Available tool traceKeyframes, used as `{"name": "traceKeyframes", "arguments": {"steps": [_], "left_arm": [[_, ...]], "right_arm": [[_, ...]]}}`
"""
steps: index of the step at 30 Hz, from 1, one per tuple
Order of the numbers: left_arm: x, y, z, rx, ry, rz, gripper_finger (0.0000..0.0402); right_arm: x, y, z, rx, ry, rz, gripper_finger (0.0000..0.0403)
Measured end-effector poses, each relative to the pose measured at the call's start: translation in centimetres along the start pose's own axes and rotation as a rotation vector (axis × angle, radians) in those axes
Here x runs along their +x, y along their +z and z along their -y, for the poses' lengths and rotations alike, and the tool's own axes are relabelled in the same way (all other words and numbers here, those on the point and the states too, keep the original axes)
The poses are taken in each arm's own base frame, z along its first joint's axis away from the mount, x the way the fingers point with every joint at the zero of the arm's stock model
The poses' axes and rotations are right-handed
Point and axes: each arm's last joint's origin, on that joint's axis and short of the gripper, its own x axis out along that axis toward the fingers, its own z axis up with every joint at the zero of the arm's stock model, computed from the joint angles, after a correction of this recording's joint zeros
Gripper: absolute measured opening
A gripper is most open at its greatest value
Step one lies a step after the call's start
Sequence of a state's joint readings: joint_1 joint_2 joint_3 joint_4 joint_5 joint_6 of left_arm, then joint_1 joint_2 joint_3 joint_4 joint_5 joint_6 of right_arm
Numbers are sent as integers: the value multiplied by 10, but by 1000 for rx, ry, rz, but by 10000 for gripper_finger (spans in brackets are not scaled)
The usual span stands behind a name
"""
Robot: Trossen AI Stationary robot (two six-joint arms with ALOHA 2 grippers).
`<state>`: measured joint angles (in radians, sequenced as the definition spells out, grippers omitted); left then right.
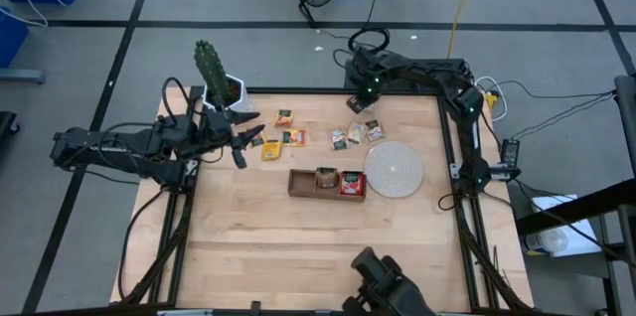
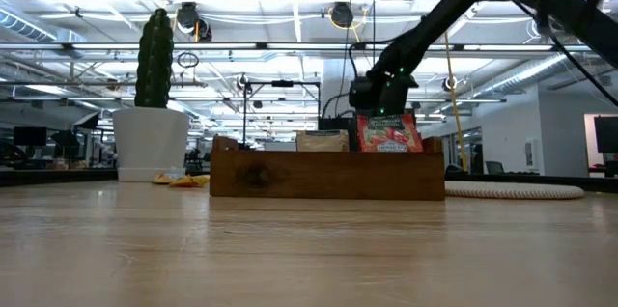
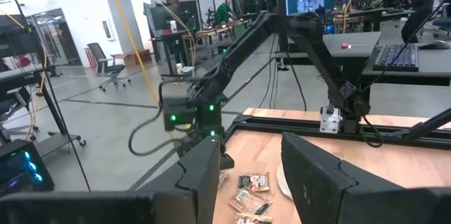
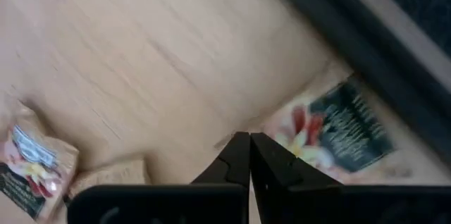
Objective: Pick & Place Tea
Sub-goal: Put the brown tea bag into the middle section of the wooden organizer
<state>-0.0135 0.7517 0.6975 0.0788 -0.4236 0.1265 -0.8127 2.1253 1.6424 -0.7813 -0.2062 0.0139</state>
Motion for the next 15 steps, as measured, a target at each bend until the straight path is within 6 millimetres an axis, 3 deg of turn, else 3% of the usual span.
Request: {"name": "traceKeyframes", "arguments": {"steps": [9, 15], "left_arm": [[0, 0, 0, 0, 0, 0, 157], [0, 0, 0, 0, 0, 0, 157]], "right_arm": [[4, -15, 9, 60, -21, -165, 0], [-5, -20, 3, -18, -115, -206, 0]]}}
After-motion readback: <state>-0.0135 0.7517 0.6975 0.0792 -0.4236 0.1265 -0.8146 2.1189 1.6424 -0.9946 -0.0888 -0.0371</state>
